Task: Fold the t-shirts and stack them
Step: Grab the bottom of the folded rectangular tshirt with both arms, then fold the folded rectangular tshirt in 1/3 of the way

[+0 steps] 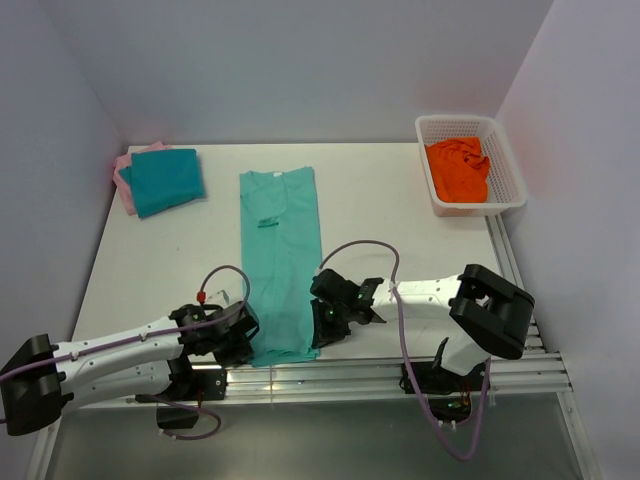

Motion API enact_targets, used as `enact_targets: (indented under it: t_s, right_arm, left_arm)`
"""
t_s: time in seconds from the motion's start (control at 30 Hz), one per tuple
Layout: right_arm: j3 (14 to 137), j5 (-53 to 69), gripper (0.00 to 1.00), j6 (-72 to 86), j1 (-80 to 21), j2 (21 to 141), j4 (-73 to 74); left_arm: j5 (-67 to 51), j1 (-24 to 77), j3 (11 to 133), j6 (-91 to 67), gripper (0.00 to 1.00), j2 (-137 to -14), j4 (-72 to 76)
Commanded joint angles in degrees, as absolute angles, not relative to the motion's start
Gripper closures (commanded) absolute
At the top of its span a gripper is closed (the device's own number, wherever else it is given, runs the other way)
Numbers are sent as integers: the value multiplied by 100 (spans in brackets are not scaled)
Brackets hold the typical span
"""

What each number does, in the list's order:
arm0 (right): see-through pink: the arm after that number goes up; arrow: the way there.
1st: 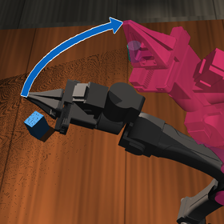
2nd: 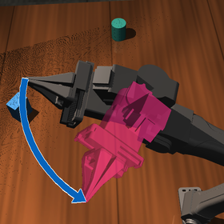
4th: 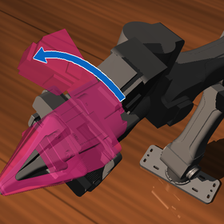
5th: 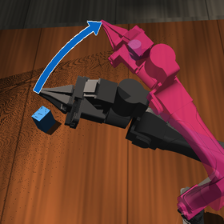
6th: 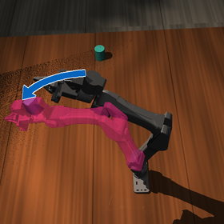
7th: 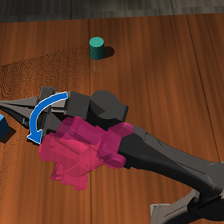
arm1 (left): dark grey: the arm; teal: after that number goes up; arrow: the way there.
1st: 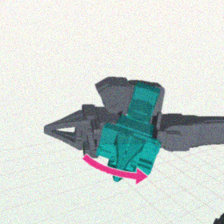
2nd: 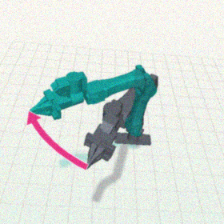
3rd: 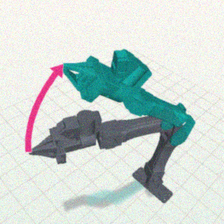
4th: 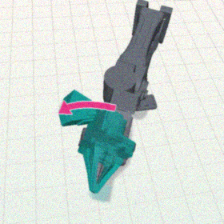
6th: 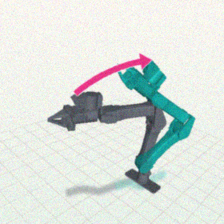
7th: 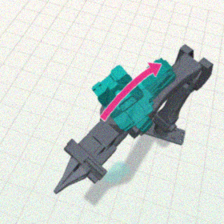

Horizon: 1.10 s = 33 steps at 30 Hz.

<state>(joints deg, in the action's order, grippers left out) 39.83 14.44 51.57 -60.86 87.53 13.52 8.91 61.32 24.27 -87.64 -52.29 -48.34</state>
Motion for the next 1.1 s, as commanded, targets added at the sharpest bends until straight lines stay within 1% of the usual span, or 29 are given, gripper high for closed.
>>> enact_targets:
  t_s: [0.0, 0.03, 0.1, 0.13, 0.23, 0.27, 0.3, 0.33, 0.37, 0.47, 0.7, 0.83, 1.0, 1.07]
  right_arm:
    - [4113, 1336, 83, 5133, -6108, 8772, 1441]
    - [4096, 1345, 88, 5142, -6108, 8763, 1441]
    - [4034, 1336, 94, 5168, -6108, 8754, 1441]
    - [4017, 1327, 100, 5177, -6108, 8728, 1459]
    - [3946, 1310, 100, 5203, -6108, 8640, 1485]
    - [3911, 1301, 100, 5203, -6100, 8605, 1529]
    - [3902, 1283, 100, 5194, -6108, 8526, 1573]
    - [3885, 1266, 100, 5194, -6108, 8473, 1617]
    - [3867, 1222, 100, 5186, -6108, 8412, 1722]
    - [3867, 1108, 100, 5168, -6108, 8104, 2037]
    - [4227, 871, 100, 5106, -6108, 7331, 2935]
    - [4622, 730, 100, 4966, -6100, 7356, 3286]
    - [5255, 589, 100, 4711, -5968, 7681, 3647]
    - [5510, 598, 100, 4545, -5758, 7839, 3752]
  left_arm:
    - [932, 6144, 2163, -8701, 62, -5168, -4536]
    - [923, 6152, 2119, -8692, 63, -5168, -4439]
    - [905, 6152, 2022, -8675, 65, -5177, -4334]
    - [940, 6152, 2013, -8666, 66, -5185, -4290]
    - [984, 6152, 2057, -8561, 71, -5273, -4149]
    - [976, 6152, 2091, -8491, 74, -5317, -4070]
    - [958, 6152, 2109, -8464, 91, -5396, -4026]
    - [958, 6152, 2127, -8446, 98, -5449, -4008]
    - [949, 6152, 2197, -8420, 100, -5493, -4060]
    - [984, 6152, 2459, -8367, 100, -5520, -4279]
    - [1213, 6161, 3427, -8437, 100, -4887, -5474]
    - [1423, 6152, 4007, -8429, 100, -4887, -6071]
    - [1783, 6065, 4631, -8332, 100, -5036, -6310]
    - [1837, 5951, 4825, -8131, 100, -5141, -6328]
